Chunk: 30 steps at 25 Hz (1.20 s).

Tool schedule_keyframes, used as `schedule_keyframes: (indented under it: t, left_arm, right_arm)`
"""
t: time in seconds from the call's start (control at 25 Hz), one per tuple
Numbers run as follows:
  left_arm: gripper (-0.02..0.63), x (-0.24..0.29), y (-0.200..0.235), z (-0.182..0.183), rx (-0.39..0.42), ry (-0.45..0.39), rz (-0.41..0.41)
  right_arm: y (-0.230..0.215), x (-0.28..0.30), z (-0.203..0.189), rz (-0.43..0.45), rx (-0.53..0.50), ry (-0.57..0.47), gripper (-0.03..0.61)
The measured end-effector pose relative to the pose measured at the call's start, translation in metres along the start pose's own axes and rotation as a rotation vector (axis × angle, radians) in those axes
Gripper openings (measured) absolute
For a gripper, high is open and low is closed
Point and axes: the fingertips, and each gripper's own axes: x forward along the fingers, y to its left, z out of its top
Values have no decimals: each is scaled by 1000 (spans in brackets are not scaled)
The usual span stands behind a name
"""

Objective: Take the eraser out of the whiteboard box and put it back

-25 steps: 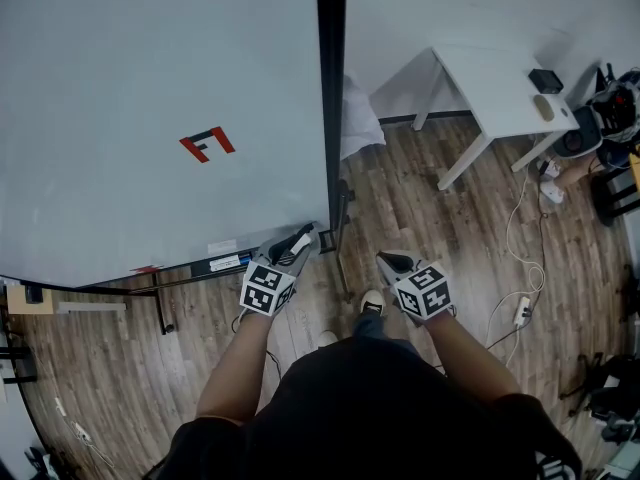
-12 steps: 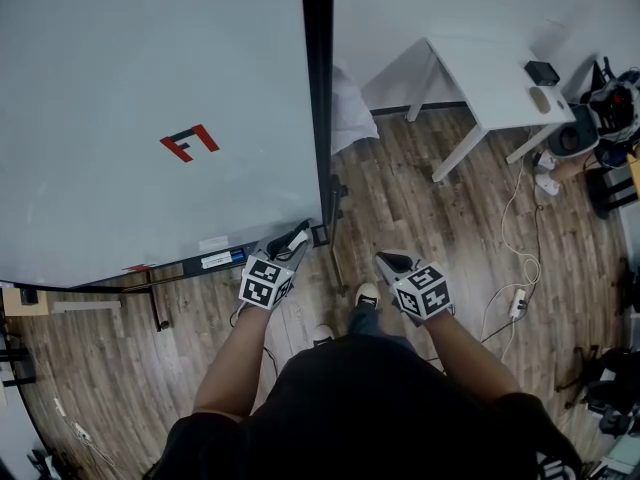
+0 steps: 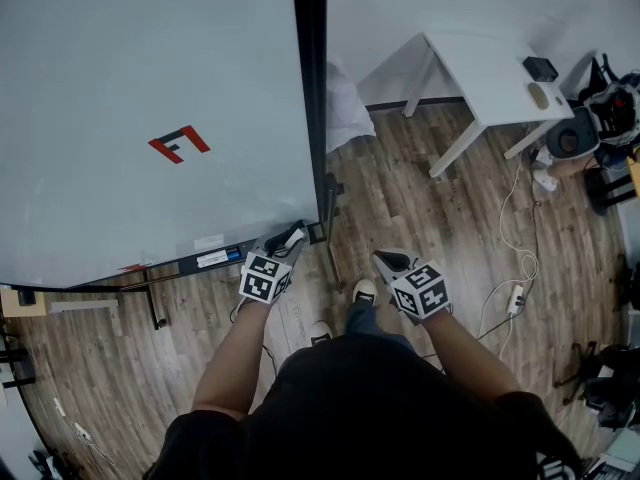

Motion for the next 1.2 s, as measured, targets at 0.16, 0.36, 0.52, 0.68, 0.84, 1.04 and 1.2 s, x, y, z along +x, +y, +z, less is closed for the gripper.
schedule_keyframes:
  t: [0.16,0.36,0.52,0.68,0.84,1.04,1.2]
  left_arm:
    - [147,5,1,-5,-6,11,5]
    - [147,11,3,-11,-7,24,16]
    - [149,13,3,-13,-8,31,26]
    - [152,15,4,-16,-12,39,31]
    - [152,16,5,-16,-13,36,36]
    - [152,15,4,-15,-6,30,43]
    - [152,10,2,-14,-2,23,48]
  right_arm:
    - [-1,-1,-2,-1,5,4,-5]
    - [-3,0,-5,-5,9,5,-5]
    - [-3,-2,-6,-7,14,4,-5]
    - [-3,-2,-7,-7,15,2,-5]
    - [-3,-2,-8,-8,18,2,-5]
    - [-2,-4,-9,-9,16,0,-5]
    - [-1,-6,-7,-10,11,-6,-5]
